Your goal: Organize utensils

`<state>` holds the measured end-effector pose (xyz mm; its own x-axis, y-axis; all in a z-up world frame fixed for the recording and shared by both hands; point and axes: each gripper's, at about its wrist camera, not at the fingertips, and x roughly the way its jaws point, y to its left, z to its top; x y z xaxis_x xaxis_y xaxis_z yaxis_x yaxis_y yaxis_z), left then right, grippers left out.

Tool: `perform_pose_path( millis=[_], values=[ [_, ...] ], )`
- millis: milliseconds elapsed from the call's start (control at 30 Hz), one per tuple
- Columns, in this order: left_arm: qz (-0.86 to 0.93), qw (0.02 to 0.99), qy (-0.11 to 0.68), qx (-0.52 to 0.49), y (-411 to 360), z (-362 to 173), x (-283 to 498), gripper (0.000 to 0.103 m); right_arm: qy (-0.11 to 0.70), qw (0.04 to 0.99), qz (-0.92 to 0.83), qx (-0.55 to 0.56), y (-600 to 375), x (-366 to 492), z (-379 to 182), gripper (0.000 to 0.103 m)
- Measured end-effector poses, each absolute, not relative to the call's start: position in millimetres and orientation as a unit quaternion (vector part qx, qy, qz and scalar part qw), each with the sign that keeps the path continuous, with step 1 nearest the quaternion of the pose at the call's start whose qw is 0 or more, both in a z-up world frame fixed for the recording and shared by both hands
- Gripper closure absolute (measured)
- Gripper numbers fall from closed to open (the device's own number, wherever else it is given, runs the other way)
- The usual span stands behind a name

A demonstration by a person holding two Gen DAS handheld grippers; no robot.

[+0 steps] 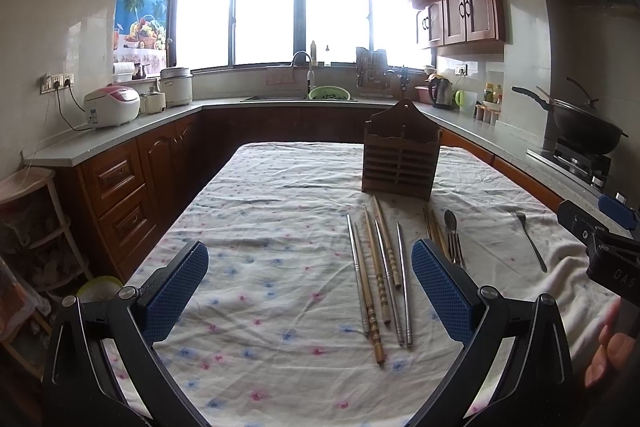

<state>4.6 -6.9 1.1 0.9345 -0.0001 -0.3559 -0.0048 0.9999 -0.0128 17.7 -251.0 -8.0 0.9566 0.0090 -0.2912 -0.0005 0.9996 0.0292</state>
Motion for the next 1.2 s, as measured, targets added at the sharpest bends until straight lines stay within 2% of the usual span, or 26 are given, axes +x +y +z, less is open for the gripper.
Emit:
perform_pose_path(
  millis=[1200],
  values=[
    [-0.002,0.981,0.195,-0.019,0.4,1.4,17.9,0.0,0.158,0.987,0.016,0.018,-251.2,28.1,-10.2,0.0]
  ],
)
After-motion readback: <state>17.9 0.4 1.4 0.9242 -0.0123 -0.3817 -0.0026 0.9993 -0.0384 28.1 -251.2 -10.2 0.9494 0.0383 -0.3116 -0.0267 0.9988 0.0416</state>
